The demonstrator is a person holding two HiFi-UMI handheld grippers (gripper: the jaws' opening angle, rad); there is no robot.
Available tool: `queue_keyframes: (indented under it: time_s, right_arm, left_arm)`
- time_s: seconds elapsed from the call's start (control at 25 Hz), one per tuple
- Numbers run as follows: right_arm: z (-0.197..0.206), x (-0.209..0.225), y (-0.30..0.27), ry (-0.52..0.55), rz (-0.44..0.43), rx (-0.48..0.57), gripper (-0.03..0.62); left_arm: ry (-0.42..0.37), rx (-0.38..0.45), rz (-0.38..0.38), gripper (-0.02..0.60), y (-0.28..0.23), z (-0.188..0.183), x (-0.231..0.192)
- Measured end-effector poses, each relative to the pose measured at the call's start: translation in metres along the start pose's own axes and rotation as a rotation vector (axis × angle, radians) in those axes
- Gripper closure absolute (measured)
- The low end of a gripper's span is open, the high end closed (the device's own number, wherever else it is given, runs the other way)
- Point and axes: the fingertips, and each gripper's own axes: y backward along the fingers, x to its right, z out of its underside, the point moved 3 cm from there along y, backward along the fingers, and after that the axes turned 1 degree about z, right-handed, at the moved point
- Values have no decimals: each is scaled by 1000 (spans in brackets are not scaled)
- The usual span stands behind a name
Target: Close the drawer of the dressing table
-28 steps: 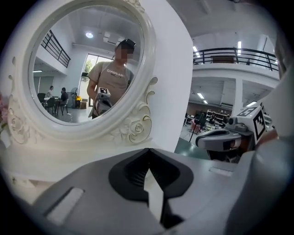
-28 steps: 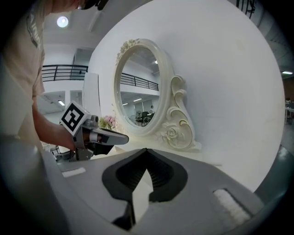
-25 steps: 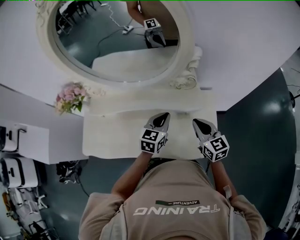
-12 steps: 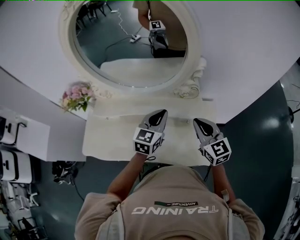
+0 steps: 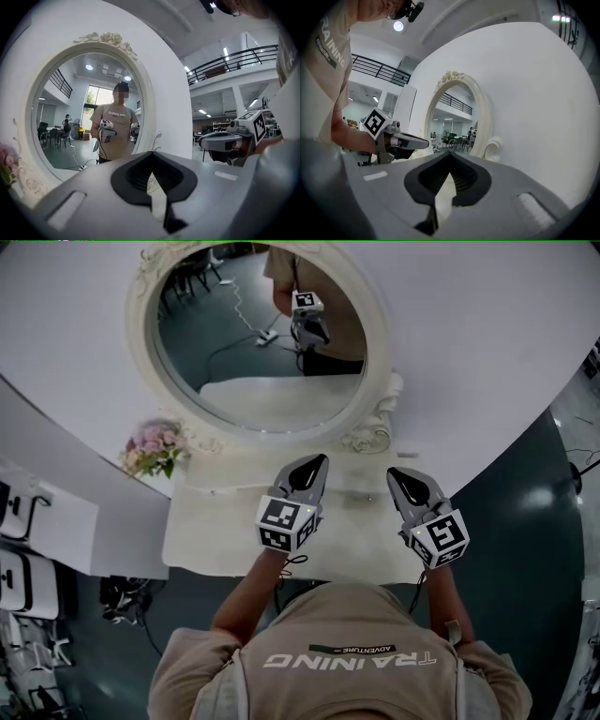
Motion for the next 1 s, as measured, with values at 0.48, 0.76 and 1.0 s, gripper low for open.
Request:
queue_keyframes:
  time_s: [0.48,0.76,1.0]
  right_arm:
    - [-34,22,1,6,31,67,592]
    - [-30,29,8,3,84,85,592]
    - [-20,34,6,-35,92,75,592]
  left_arm:
    - [-25,59,20,563,-13,-31,1]
    - [-25,48,30,563,-21,-28,2]
    - [-19,43,38,563,-26,-24,3]
